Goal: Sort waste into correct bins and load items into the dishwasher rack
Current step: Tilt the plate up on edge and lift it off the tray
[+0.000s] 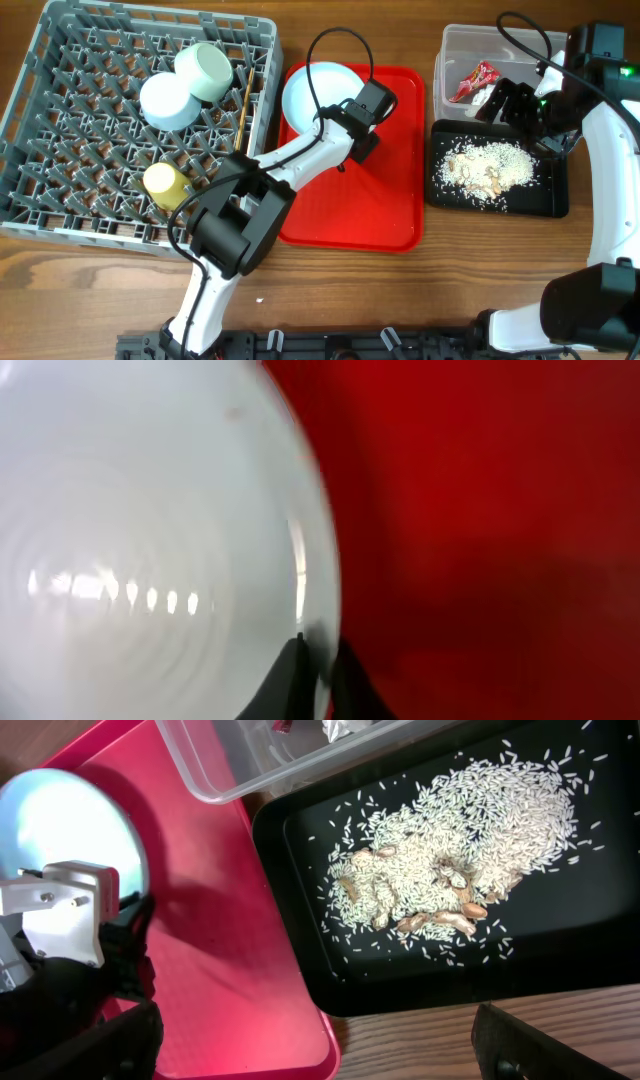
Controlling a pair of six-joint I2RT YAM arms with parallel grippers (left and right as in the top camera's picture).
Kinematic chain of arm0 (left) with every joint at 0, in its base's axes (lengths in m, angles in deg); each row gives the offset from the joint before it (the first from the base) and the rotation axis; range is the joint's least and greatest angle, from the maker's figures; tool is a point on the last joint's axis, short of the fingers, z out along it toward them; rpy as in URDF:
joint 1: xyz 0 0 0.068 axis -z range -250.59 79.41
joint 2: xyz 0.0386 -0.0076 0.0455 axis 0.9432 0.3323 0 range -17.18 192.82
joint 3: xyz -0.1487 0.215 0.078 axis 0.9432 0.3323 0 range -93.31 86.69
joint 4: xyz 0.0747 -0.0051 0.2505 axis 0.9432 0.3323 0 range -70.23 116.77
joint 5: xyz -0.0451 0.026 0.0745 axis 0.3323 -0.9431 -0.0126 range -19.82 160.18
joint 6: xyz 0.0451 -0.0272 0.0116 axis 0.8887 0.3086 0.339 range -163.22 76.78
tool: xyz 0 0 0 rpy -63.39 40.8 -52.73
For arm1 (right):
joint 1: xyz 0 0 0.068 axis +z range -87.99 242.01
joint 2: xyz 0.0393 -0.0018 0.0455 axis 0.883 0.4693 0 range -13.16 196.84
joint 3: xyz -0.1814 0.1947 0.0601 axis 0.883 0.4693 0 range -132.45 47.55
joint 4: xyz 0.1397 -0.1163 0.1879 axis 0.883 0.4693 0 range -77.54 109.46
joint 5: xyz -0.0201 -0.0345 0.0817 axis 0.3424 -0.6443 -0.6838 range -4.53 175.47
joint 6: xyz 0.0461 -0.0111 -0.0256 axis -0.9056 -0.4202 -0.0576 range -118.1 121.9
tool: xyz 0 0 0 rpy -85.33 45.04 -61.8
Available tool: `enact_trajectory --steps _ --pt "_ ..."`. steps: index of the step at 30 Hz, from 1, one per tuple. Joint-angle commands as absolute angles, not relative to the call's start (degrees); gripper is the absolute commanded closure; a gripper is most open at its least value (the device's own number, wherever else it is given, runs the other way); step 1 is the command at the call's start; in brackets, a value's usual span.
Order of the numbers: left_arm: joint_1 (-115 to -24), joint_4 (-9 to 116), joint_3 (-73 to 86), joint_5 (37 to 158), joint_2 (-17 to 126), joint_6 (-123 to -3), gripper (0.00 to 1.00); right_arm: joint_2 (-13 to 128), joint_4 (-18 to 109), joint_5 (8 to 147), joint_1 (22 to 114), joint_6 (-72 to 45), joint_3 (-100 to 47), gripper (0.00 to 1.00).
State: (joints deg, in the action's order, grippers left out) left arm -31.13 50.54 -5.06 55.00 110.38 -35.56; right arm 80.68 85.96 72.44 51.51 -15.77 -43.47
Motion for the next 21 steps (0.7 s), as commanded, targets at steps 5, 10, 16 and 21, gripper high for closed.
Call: enact_trajectory --steps 5,10,16,21 --pt "-30.3 51.5 -4.6 44.1 113.0 -32.4 0.96 80.0 86.1 72.2 51.4 -14.5 -43.8 0.0" --pt "-28.9 51.8 -4.6 43.5 110.8 -31.6 0.96 80.0 86.1 72.2 51.4 -14.5 -43.8 0.0" --pt "-28.0 52.6 -4.6 43.5 106.8 -31.6 0.96 80.0 86.1 72.2 51.4 -14.6 -43.8 0.0" --pt "-27.9 53.5 -4.6 43.5 103.4 -31.6 0.96 80.0 86.1 72.2 51.4 -14.6 -43.8 0.0"
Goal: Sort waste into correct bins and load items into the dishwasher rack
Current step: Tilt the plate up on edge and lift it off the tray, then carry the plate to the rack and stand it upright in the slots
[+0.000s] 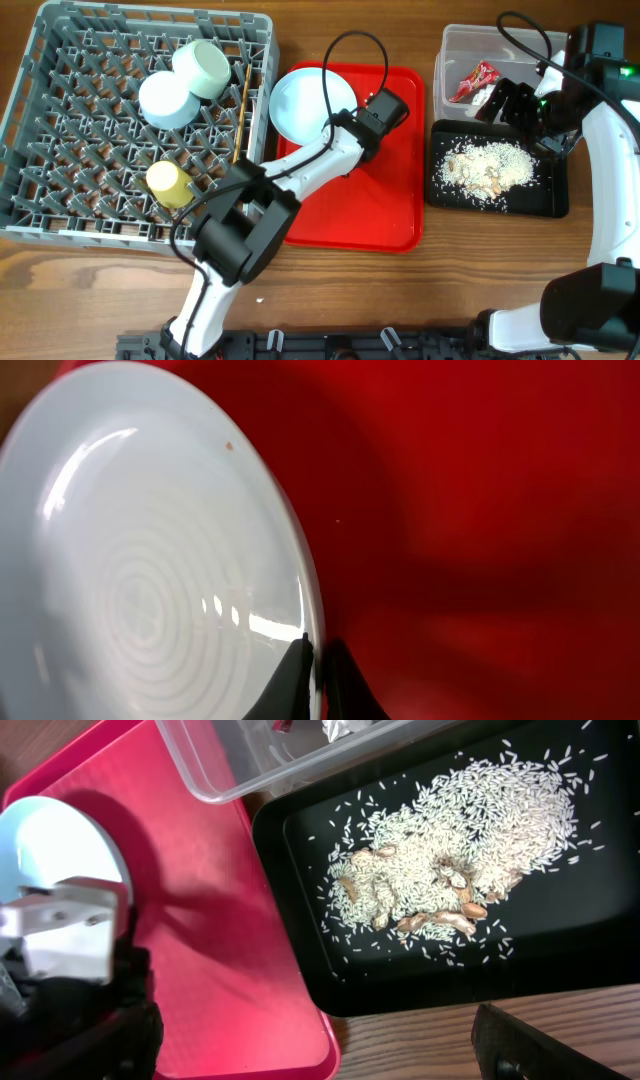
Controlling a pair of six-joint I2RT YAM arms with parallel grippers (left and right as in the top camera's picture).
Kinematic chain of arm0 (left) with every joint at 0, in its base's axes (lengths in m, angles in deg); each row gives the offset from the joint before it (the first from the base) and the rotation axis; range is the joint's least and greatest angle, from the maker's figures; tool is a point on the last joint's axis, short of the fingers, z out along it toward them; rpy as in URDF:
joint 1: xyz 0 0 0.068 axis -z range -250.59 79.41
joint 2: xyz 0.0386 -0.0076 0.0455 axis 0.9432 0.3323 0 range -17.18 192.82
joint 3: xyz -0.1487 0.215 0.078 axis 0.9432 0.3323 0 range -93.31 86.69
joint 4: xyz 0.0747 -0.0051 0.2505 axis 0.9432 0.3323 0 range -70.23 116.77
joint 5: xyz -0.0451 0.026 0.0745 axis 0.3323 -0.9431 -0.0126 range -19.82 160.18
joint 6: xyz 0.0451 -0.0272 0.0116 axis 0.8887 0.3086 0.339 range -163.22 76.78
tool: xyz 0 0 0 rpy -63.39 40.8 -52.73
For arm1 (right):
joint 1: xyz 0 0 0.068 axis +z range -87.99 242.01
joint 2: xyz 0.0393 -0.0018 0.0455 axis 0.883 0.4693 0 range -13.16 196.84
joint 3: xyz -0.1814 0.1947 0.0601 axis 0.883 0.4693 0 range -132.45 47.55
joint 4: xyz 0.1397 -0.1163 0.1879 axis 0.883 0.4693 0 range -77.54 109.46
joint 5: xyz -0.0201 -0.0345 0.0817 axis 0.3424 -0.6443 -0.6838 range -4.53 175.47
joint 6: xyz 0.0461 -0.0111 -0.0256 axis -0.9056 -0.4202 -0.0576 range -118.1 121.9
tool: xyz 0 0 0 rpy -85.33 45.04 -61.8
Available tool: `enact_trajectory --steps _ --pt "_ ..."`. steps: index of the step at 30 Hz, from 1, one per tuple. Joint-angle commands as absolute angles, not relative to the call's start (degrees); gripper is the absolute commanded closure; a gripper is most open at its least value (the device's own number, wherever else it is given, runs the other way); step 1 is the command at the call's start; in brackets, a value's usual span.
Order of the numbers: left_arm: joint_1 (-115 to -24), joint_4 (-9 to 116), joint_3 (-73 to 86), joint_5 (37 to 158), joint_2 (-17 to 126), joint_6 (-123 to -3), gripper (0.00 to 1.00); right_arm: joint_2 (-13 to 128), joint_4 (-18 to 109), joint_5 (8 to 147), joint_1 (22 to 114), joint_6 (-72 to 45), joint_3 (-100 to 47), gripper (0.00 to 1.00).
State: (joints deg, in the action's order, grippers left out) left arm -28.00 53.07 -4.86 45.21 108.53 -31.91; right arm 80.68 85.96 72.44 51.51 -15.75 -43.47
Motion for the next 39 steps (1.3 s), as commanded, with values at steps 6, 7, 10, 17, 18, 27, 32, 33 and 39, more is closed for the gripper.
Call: enact_trajectory --steps 6,7,10,17,18,27,32,33,39 --pt "-27.9 55.2 -4.6 43.5 99.4 -31.6 0.96 80.0 86.1 72.2 51.4 -14.6 -43.8 0.0" --pt "-27.9 55.3 -4.6 43.5 98.6 -31.6 0.96 80.0 86.1 72.2 51.4 -14.6 -43.8 0.0" --pt "-27.9 55.9 -4.6 43.5 96.5 -31.7 0.96 80.0 86.3 72.2 51.4 -14.6 -43.8 0.0" --pt "-28.0 57.4 -4.6 44.5 92.5 -33.2 0.96 80.0 86.3 72.2 51.4 -14.6 -43.8 0.0" --pt "-28.0 57.6 -4.6 44.9 92.1 -33.3 0.96 80.0 86.3 72.2 51.4 -14.6 -43.8 0.0" --pt "-31.6 61.4 -4.6 52.1 86.1 -39.3 0.96 80.0 86.3 72.2 51.4 -14.6 -43.8 0.0" --pt "-35.4 62.1 -4.6 59.5 83.4 -39.9 0.96 80.0 86.5 72.2 51.4 -14.6 -43.8 0.0" --pt "-36.2 62.1 -4.6 60.7 82.9 -40.9 0.96 80.0 86.5 72.2 51.4 -14.6 -43.8 0.0" --pt "-40.4 62.1 -4.6 68.6 80.3 -44.0 0.96 80.0 86.5 72.2 51.4 -14.6 -43.8 0.0"
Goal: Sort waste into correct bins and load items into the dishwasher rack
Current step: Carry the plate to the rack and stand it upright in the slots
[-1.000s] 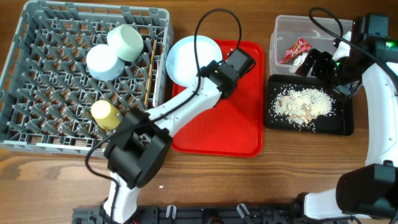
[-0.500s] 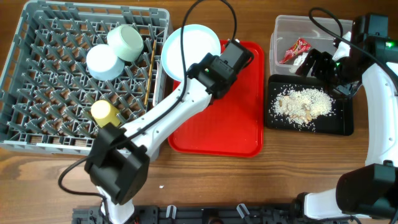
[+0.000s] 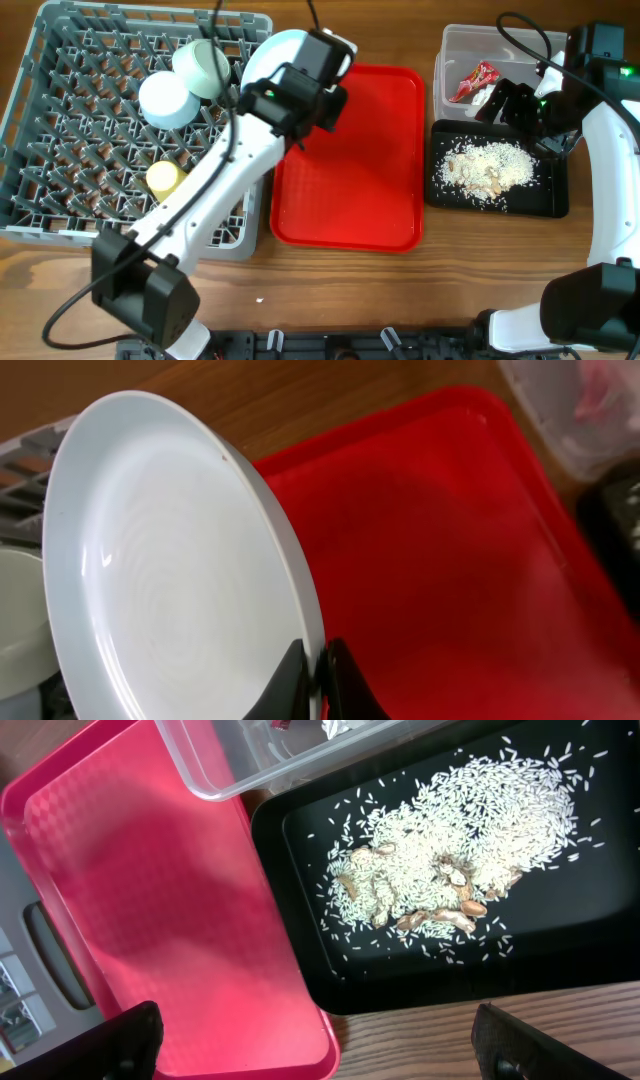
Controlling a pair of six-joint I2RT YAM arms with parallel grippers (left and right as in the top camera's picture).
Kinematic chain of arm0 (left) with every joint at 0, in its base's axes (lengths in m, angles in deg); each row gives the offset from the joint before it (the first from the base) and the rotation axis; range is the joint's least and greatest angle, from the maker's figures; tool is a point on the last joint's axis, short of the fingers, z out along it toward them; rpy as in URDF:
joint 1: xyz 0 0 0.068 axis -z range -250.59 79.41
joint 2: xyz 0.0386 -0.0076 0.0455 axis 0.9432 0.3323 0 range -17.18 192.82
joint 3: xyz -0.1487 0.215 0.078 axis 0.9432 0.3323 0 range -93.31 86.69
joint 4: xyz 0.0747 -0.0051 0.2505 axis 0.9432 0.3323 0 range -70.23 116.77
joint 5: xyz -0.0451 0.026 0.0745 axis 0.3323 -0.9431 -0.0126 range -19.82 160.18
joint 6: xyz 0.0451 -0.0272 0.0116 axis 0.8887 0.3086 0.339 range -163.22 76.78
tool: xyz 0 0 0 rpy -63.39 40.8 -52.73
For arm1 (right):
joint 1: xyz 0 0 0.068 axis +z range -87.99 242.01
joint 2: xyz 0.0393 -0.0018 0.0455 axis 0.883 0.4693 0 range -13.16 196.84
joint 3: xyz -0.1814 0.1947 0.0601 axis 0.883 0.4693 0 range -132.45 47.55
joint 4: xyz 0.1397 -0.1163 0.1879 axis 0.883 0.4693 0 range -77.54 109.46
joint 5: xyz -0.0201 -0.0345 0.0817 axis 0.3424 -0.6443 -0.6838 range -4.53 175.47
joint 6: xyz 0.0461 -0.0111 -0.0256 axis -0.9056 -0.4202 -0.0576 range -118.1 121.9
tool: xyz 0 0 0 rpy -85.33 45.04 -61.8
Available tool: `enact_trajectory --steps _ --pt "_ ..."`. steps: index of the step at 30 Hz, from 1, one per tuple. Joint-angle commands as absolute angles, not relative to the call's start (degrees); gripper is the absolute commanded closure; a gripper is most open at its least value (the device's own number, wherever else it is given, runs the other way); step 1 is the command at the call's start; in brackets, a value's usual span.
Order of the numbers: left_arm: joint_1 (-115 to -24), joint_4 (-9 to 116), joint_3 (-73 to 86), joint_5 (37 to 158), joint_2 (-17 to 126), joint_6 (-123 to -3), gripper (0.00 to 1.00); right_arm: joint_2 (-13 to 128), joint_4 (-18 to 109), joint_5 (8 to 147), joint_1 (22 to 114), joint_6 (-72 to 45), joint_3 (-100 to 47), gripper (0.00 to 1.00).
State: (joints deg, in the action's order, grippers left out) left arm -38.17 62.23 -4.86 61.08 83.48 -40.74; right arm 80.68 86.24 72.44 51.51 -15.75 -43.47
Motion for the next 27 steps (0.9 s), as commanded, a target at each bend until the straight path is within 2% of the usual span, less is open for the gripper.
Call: enact_trajectory --steps 1,8,15,23,27 --pt "-41.2 62.0 -4.6 70.1 79.9 -44.2 0.96 80.0 86.5 72.2 51.4 -14.6 -43.8 0.0" --pt "-48.2 60.7 -4.6 82.1 77.1 -51.1 0.96 80.0 86.7 72.2 51.4 -14.6 -43.8 0.0" --pt "-58.3 59.6 -4.6 101.7 77.6 -57.4 0.96 80.0 86.7 72.2 51.4 -14.6 -43.8 0.0" --pt "-65.4 59.4 -4.6 114.4 78.3 -59.2 0.96 80.0 86.9 72.2 51.4 -14.6 -43.8 0.0" --pt "-66.8 59.9 -4.4 115.8 79.0 -60.4 0.96 80.0 87.0 72.2 51.4 -14.6 -43.8 0.0"
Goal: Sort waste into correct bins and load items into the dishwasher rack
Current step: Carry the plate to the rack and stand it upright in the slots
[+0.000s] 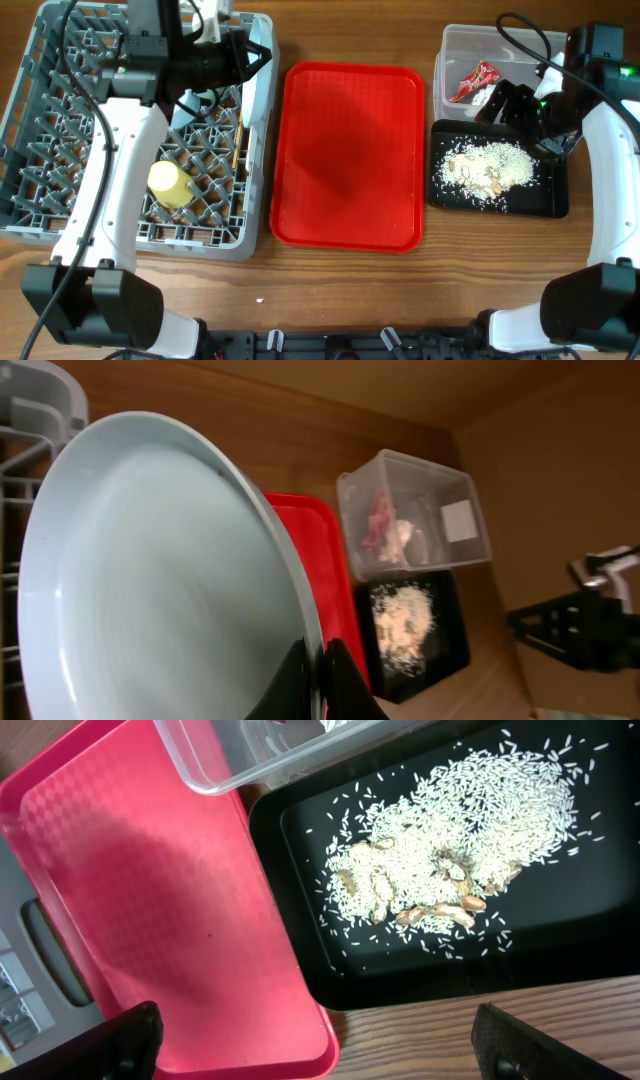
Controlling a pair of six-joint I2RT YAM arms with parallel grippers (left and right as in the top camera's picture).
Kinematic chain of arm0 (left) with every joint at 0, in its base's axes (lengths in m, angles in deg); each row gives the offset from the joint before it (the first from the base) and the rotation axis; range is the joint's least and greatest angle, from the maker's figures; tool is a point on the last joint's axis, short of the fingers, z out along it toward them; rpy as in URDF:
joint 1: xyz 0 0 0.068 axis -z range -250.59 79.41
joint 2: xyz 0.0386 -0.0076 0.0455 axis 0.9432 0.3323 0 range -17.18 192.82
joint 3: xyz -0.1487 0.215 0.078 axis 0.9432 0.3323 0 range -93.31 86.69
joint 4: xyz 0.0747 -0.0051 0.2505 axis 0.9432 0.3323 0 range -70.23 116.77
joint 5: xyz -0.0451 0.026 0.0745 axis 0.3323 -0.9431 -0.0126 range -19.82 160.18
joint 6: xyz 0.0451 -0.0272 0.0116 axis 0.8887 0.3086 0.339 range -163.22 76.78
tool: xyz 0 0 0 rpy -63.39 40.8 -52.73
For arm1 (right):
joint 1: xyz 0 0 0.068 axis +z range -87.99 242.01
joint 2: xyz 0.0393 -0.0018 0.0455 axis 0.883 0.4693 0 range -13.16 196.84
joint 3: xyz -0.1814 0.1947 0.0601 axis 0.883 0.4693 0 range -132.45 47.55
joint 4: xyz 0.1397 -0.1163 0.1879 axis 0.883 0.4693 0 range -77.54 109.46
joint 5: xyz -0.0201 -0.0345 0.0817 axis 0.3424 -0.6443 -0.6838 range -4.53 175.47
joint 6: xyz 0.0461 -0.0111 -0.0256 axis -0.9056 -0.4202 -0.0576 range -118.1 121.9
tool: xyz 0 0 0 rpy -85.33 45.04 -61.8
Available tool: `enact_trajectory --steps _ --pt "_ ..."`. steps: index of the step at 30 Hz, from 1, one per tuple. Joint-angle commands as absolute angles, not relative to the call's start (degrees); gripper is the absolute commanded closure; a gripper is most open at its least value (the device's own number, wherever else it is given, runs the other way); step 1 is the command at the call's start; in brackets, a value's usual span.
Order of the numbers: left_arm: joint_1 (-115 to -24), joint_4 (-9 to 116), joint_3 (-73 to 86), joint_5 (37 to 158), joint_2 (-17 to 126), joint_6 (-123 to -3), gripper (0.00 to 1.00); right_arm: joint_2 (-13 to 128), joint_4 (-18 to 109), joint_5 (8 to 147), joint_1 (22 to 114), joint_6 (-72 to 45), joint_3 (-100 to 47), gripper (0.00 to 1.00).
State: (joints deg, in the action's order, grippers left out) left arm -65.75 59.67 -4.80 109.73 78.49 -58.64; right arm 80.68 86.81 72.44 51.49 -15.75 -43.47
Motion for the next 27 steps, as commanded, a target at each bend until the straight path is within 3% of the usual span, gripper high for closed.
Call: enact_trajectory --steps 1,16,20,27 --pt "-67.2 60.2 -4.4 115.8 79.3 -60.4 0.96 80.0 87.0 72.1 51.4 -14.6 -43.8 0.0" --pt "-72.4 66.1 -4.3 113.3 85.9 -60.2 0.96 80.0 87.1 72.1 51.4 -14.6 -43.8 0.0" --pt "-72.5 67.0 -4.3 104.9 87.0 -60.1 0.96 80.0 87.2 72.1 51.4 -14.6 -43.8 0.0" --pt "-72.5 64.5 -4.3 102.4 85.8 -58.3 0.48 80.0 87.4 72.1 51.4 -13.9 -43.8 0.0"
